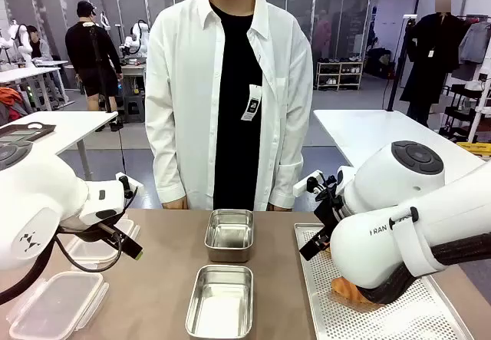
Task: Place the bread into the airtight container.
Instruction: Pick up a Butter Roll and place it into an empty Airtight Container.
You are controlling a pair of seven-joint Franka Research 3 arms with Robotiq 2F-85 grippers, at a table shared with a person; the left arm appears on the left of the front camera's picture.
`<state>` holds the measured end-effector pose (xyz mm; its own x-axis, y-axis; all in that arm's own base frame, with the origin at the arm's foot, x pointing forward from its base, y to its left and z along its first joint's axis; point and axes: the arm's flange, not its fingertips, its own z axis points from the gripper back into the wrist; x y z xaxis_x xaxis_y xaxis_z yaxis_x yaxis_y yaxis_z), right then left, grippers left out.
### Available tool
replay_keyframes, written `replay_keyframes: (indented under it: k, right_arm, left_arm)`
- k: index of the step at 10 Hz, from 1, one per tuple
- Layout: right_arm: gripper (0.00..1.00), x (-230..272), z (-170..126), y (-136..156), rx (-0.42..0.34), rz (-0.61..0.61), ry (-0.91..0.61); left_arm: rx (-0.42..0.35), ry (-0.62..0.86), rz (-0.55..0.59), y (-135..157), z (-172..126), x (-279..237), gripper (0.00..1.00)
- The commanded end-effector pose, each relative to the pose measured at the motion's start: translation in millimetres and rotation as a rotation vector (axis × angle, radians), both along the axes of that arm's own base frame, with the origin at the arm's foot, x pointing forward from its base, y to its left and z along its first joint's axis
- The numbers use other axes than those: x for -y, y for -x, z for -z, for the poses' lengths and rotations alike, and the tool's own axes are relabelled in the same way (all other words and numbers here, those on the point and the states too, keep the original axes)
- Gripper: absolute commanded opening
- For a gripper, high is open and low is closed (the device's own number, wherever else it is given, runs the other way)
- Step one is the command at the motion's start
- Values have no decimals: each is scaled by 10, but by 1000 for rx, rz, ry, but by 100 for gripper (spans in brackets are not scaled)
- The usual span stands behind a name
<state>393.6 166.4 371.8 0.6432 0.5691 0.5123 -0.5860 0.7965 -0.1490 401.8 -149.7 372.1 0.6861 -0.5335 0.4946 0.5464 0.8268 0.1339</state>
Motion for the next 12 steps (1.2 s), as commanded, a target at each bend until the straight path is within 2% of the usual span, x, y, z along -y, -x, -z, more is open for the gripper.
replay_keyframes:
  k: [1,11,12]
  right_arm:
    - [100,0,0,0,0,0,0]
    - [100,1,0,0,1,-1,1]
    - [100,31,-309,-1,-19,-32,4]
  left_arm:
    - [0,0,1,1,0,3,100]
    - [0,0,1,2,0,5,100]
    - [33,-4,4,-49,-280,18,100]
